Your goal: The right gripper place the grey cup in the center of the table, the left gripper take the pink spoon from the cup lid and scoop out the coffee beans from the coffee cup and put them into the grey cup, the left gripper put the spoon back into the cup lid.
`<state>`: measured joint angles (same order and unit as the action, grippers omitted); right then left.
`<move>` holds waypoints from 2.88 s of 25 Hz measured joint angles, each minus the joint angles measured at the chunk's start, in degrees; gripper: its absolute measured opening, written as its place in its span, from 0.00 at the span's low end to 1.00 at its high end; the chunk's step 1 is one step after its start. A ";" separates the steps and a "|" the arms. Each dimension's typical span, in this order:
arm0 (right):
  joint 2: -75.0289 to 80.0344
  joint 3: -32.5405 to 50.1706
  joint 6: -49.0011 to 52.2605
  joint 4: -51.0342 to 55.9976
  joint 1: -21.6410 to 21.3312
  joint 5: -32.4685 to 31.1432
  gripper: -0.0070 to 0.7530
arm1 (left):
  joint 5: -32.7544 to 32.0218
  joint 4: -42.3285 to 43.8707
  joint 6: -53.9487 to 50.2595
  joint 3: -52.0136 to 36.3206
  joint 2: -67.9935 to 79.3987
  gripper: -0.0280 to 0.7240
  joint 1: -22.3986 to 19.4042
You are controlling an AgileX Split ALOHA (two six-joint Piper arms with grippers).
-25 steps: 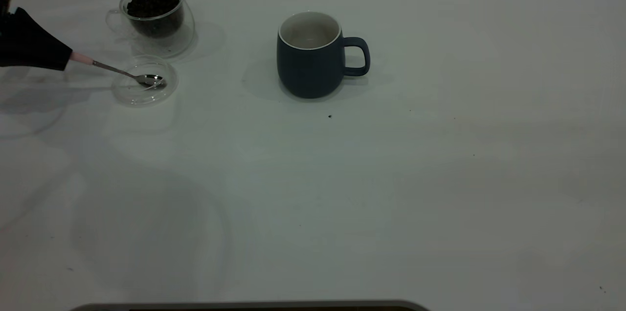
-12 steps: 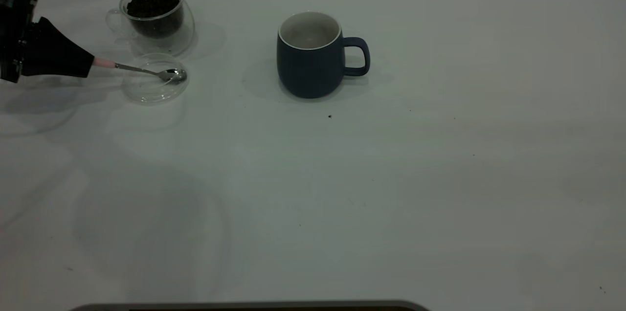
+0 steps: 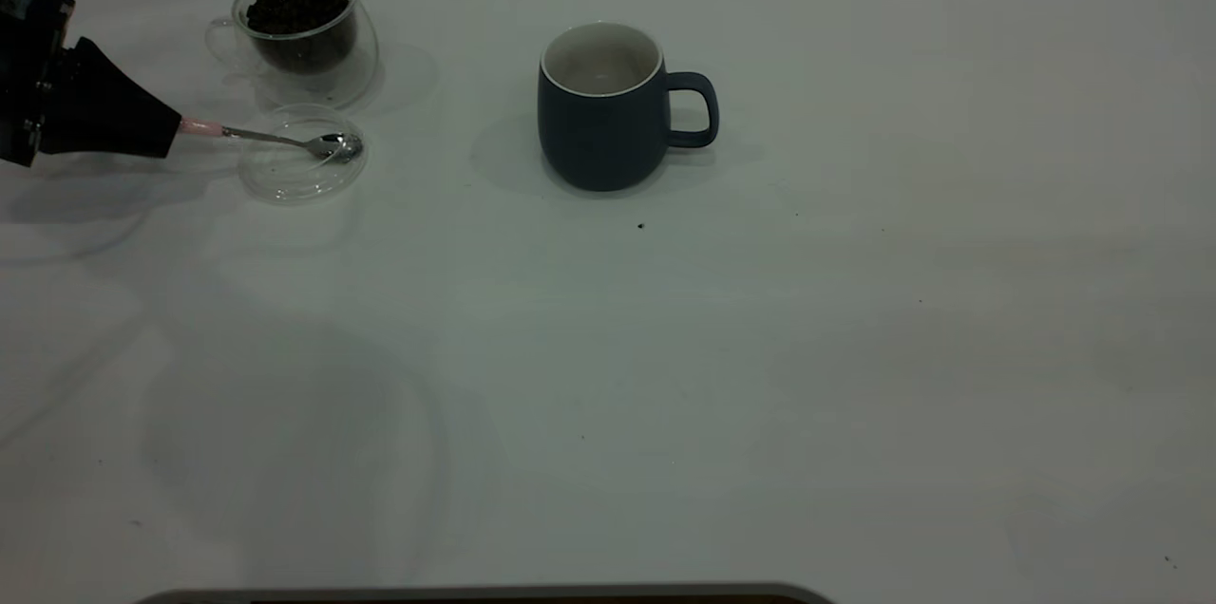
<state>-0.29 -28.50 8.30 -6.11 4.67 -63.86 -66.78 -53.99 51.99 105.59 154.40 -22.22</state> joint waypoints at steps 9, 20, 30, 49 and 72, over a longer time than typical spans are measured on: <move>0.00 0.00 0.00 0.00 0.00 0.00 0.71 | 0.00 0.25 -2.71 0.00 0.00 0.76 0.00; 0.00 0.00 0.00 0.00 0.00 0.00 0.71 | 0.01 3.14 -5.94 3.77 0.00 0.81 -3.42; 0.00 0.00 0.00 0.00 0.00 0.00 0.71 | 0.01 0.72 -18.07 4.64 -12.26 0.81 -8.42; 0.00 0.00 0.00 0.00 0.00 0.00 0.71 | 0.01 54.72 -49.13 -6.94 -62.08 0.81 30.56; 0.00 0.00 0.00 0.00 0.00 0.00 0.71 | 3.34 58.76 -58.68 -74.82 -120.19 0.81 37.49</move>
<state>-0.29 -28.50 8.30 -6.11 4.67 -63.86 -63.44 4.77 -6.68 30.77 34.21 15.27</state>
